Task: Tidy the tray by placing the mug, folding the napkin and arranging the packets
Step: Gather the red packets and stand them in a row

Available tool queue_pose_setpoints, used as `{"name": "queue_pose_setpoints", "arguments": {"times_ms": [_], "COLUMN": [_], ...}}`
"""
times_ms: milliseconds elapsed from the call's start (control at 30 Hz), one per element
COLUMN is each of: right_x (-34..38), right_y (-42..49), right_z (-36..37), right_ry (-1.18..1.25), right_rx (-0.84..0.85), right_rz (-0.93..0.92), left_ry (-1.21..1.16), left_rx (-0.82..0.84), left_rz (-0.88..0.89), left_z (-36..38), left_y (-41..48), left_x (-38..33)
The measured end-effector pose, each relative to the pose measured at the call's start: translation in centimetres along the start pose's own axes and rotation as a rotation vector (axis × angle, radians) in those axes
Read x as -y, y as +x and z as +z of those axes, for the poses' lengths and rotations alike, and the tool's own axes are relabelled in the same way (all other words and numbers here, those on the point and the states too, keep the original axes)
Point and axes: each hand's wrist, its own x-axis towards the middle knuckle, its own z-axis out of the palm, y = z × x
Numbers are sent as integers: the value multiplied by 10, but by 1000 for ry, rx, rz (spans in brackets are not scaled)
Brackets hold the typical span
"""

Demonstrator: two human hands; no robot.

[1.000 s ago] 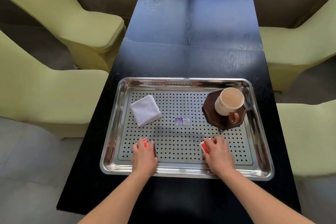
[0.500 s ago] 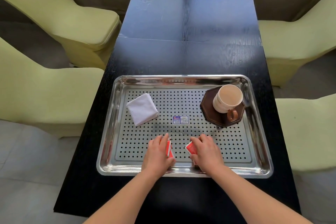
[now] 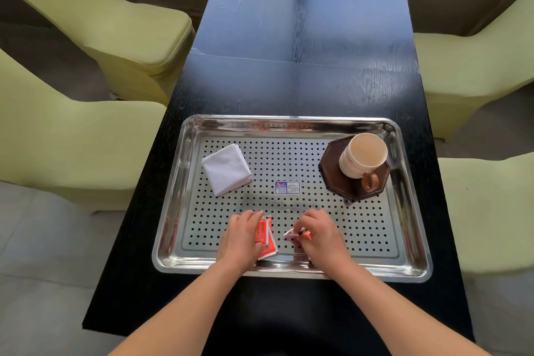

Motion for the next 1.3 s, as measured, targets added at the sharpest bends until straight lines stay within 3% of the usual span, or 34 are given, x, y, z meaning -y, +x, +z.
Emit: {"name": "queue_pose_setpoints", "arguments": {"times_ms": [133, 267, 333, 433, 533, 700, 1033, 1300], "right_x": [-10, -19, -21, -25, -25, -16, -7, -13], "right_y": [-7, -11, -12, -11, -9, -11, -4, 5], "right_z": [9, 8, 4, -3, -2, 13, 15, 9], "right_ry": [-77, -185, -156, -85, -100, -56, 36, 84], "right_rx": [36, 243, 169, -32, 49, 80, 169, 63], "right_rz": [-32, -57, -4, 238, 419, 312, 395, 464], "left_ry": [-22, -14, -22, -41, -48, -83, -327, -327], "left_rx": [-12, 1, -3, -25, -30, -27, 28, 15], "left_rz": [-3, 76, 102, 104, 118, 116, -72, -116], "left_z": [3, 11, 16, 23, 25, 25, 17, 11], "left_y": [0, -2, -4, -5, -6, -6, -7, -3], "left_x": [-2, -11, -16, -19, -23, -23, -30, -22]}}
